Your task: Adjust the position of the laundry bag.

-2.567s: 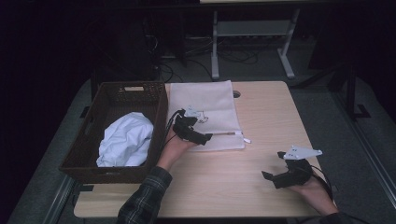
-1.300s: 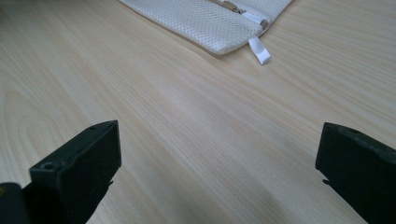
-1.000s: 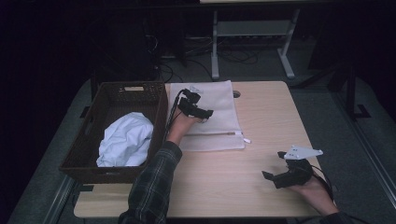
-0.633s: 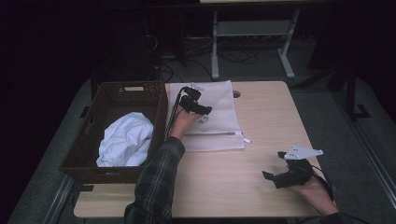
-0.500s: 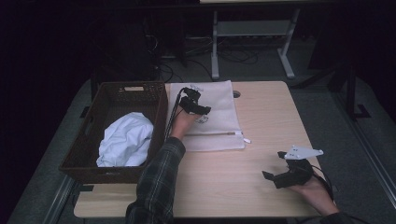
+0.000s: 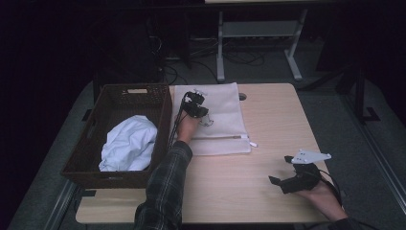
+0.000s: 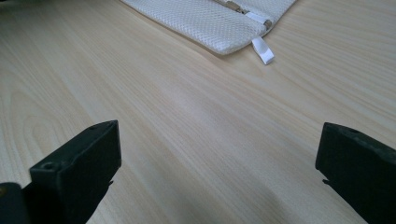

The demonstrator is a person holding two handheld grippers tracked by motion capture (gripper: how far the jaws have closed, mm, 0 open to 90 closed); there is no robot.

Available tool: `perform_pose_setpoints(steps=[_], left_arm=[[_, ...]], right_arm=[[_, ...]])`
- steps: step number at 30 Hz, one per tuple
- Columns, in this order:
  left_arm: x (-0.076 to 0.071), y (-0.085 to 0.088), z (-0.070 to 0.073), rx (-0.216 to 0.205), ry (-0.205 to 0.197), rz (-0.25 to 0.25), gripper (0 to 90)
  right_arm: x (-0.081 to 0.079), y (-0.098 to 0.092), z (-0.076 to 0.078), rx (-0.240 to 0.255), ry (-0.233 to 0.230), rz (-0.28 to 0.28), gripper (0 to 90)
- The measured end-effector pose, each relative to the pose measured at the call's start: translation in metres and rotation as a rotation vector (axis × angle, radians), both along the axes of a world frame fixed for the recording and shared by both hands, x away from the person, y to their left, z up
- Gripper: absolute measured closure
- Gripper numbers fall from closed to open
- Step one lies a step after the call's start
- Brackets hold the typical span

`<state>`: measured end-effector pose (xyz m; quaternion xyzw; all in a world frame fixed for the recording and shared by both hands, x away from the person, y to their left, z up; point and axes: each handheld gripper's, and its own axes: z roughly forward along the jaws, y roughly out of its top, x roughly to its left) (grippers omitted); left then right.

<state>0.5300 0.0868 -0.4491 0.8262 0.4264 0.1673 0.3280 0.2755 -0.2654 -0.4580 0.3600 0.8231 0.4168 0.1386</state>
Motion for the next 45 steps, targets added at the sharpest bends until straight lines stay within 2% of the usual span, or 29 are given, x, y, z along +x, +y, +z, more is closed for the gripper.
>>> perform_pose_setpoints(steps=[5,12,21,31,39,45], left_arm=[[0.001,-0.001,-0.004,0.004,0.010,-0.001,89.2],[0.002,-0.003,-0.009,0.011,0.014,-0.002,89.1],[0.003,-0.004,-0.015,0.030,0.043,-0.006,88.9],[-0.002,-0.008,-0.012,0.062,0.055,-0.017,88.2],[-0.011,-0.007,-0.013,0.033,0.064,-0.023,88.2],[-0.017,-0.007,-0.012,0.037,0.068,-0.034,88.2]], right_arm=[[0.000,0.000,0.000,0.002,0.003,0.002,0.0],[0.000,-0.001,-0.001,0.001,0.004,0.002,0.0],[0.001,-0.001,-0.001,0.002,0.006,0.002,0.0],[0.001,0.000,-0.002,-0.002,0.008,0.002,0.0],[0.000,0.000,-0.001,-0.004,0.006,0.002,0.0],[0.000,0.000,-0.001,-0.007,0.004,0.002,0.0]])
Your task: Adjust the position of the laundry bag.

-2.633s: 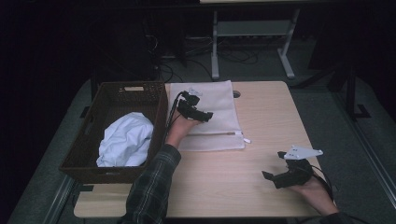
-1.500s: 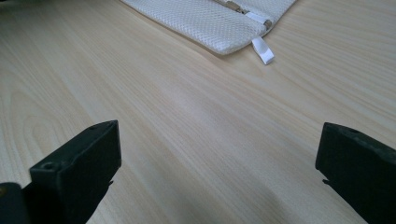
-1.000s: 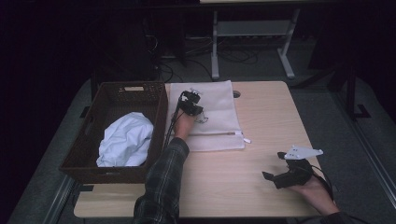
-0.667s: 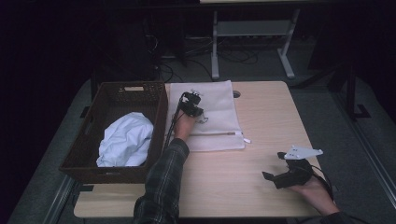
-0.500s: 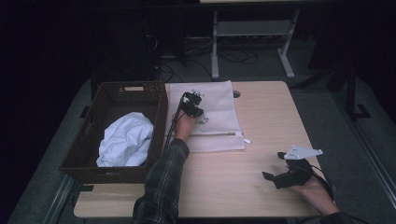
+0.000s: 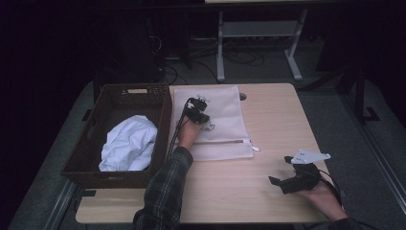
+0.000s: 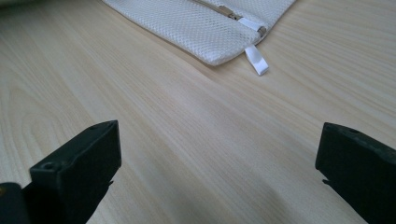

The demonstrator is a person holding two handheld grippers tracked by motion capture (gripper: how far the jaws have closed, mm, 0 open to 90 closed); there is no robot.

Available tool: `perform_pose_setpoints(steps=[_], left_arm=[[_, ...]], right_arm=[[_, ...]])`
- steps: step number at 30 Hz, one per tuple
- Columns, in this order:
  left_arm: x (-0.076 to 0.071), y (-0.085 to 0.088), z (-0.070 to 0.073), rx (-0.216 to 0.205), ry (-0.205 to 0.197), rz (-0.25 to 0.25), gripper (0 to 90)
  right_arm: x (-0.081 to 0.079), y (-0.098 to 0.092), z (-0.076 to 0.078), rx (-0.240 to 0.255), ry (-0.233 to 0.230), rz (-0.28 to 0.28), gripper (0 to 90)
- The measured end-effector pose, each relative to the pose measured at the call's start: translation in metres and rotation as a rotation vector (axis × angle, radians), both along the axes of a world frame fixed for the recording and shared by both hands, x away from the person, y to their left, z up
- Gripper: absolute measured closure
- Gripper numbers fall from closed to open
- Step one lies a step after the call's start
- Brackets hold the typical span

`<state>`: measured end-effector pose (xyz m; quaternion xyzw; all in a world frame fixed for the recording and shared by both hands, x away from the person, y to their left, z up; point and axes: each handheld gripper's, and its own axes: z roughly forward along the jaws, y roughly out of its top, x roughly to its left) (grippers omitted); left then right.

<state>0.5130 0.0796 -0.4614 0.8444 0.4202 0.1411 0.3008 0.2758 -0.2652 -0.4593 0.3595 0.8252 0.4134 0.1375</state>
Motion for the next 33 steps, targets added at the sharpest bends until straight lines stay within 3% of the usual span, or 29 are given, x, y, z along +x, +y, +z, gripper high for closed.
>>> perform_pose_setpoints(steps=[12,33], left_arm=[[-0.015,0.006,-0.001,-0.048,0.018,-0.009,88.2],[-0.046,0.007,-0.001,-0.057,0.020,-0.052,88.4]], right_arm=[[-0.001,0.001,0.000,-0.002,0.001,0.002,0.0],[-0.001,0.001,0.000,-0.002,0.003,0.006,0.0]])
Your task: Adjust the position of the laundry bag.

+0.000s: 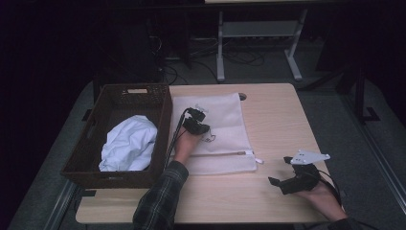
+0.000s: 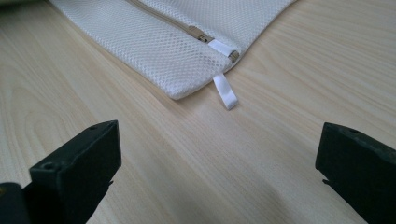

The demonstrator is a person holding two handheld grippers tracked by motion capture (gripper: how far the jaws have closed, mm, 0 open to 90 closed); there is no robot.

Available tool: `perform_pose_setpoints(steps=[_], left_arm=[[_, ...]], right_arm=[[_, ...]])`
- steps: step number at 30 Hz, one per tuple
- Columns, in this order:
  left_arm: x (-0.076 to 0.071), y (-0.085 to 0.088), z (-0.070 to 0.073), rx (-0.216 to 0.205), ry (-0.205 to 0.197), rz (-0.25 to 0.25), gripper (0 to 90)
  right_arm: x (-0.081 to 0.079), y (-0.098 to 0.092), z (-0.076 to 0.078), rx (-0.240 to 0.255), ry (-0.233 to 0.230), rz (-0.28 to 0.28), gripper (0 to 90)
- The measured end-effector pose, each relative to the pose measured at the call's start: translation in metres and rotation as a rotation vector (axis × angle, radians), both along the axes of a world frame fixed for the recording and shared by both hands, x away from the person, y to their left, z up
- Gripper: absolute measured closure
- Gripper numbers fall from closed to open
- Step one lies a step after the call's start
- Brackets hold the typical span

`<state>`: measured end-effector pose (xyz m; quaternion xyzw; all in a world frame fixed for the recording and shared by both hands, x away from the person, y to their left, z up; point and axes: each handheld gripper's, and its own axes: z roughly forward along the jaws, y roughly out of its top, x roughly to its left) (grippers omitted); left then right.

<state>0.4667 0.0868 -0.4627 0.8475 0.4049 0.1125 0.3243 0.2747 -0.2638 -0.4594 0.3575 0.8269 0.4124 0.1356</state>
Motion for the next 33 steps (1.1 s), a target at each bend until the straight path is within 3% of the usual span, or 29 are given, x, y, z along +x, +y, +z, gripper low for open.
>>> perform_pose_setpoints(steps=[16,33], left_arm=[[-0.018,-0.011,0.000,-0.004,0.009,-0.045,88.5],[-0.029,-0.039,-0.001,-0.025,0.018,-0.118,88.5]], right_arm=[[0.000,0.000,0.000,0.007,-0.003,0.007,0.0],[-0.001,0.001,0.001,0.014,-0.008,0.015,0.0]])
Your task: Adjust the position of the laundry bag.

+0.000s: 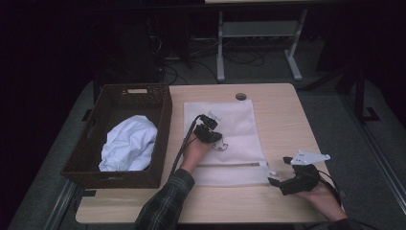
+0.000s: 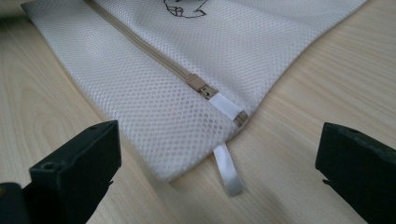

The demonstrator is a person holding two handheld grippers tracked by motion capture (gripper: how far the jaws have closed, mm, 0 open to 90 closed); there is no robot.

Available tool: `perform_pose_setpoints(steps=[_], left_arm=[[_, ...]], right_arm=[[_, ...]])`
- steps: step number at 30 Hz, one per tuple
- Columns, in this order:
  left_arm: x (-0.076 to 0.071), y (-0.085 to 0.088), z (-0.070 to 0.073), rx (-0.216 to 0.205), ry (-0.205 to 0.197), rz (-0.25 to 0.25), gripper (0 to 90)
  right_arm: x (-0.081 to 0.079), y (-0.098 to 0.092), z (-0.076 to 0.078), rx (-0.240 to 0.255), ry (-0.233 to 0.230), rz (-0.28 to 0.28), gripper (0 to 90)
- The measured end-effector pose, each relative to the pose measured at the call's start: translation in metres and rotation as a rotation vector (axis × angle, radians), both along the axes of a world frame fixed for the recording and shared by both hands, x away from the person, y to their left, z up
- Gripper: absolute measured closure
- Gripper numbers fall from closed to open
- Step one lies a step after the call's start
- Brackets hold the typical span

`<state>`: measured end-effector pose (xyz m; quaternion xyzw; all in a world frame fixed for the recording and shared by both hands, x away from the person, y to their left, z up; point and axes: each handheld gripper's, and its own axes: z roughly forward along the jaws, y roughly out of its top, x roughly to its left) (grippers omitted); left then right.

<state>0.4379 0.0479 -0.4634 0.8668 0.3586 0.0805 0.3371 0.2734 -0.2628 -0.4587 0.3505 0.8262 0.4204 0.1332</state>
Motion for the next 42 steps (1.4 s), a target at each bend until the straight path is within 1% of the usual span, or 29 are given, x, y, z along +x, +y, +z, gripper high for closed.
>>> perform_pose_setpoints(steps=[5,6,7,9,11,12,13,16,17,18,21,22,26,27,28,30,34,35,36,39,41,42], left_arm=[[-0.002,-0.008,0.000,0.000,-0.002,-0.018,88.6],[-0.002,-0.012,0.000,0.002,0.000,-0.028,88.5],[-0.002,-0.012,0.000,0.002,0.000,-0.028,88.6],[-0.004,-0.020,0.000,-0.004,0.000,-0.040,88.6],[-0.004,-0.022,0.000,-0.002,0.002,-0.046,88.6],[-0.004,-0.027,0.000,-0.005,0.002,-0.057,88.6],[-0.004,-0.027,0.000,-0.005,0.002,-0.057,88.6],[-0.006,-0.037,-0.001,-0.013,0.004,-0.073,88.6],[-0.006,-0.037,-0.001,-0.013,0.004,-0.073,88.7],[-0.007,-0.042,-0.001,-0.010,0.004,-0.083,89.0],[-0.007,-0.047,-0.001,-0.003,0.004,-0.097,89.0],[-0.007,-0.052,-0.001,-0.001,0.003,-0.109,89.0],[-0.008,-0.063,0.000,0.004,0.006,-0.126,89.0],[-0.008,-0.063,0.000,0.004,0.006,-0.126,89.0],[-0.008,-0.069,0.000,0.007,0.005,-0.136,89.0],[-0.008,-0.074,0.000,0.010,0.004,-0.150,89.0],[-0.008,-0.085,0.000,0.006,0.003,-0.170,89.0],[-0.008,-0.085,0.000,0.006,0.003,-0.170,89.0],[-0.008,-0.091,0.000,0.007,0.000,-0.179,89.0],[-0.008,-0.099,0.000,0.011,0.001,-0.194,89.0],[-0.007,-0.101,0.000,0.011,0.000,-0.201,89.0],[-0.006,-0.106,-0.001,0.007,0.000,-0.211,89.0]], right_arm=[[0.000,0.000,0.000,0.001,0.000,0.002,0.0],[0.000,0.000,0.000,0.001,0.000,0.002,0.0],[0.000,0.000,0.000,0.002,-0.001,0.003,0.0],[0.000,0.000,0.000,0.002,-0.001,0.004,0.0],[-0.001,0.000,0.000,0.002,-0.002,0.005,0.0],[-0.001,0.000,0.000,0.002,-0.002,0.005,0.0],[-0.001,0.000,0.000,0.003,-0.002,0.005,0.0],[-0.001,0.000,0.000,0.003,-0.003,0.007,0.0],[-0.001,0.000,0.000,0.003,-0.003,0.006,0.0],[-0.001,0.000,0.000,0.003,-0.002,0.006,0.0],[-0.001,0.000,0.000,0.002,-0.004,0.008,0.0],[-0.001,0.000,0.000,0.003,-0.004,0.008,0.0],[-0.001,0.000,0.000,0.003,-0.004,0.009,0.0],[-0.001,0.000,0.000,0.003,-0.004,0.009,0.0],[-0.001,0.000,0.000,0.003,-0.004,0.009,0.0],[-0.001,0.000,0.001,0.003,-0.004,0.010,0.0],[-0.001,0.000,0.001,0.003,-0.006,0.012,0.0],[-0.001,0.000,0.001,0.003,-0.006,0.012,0.0],[-0.001,0.001,0.001,0.003,-0.006,0.013,0.0],[-0.001,0.001,0.001,0.003,-0.006,0.014,0.0],[-0.001,0.001,0.001,0.004,-0.007,0.015,0.0],[-0.001,0.001,0.001,0.005,-0.007,0.015,0.0]])
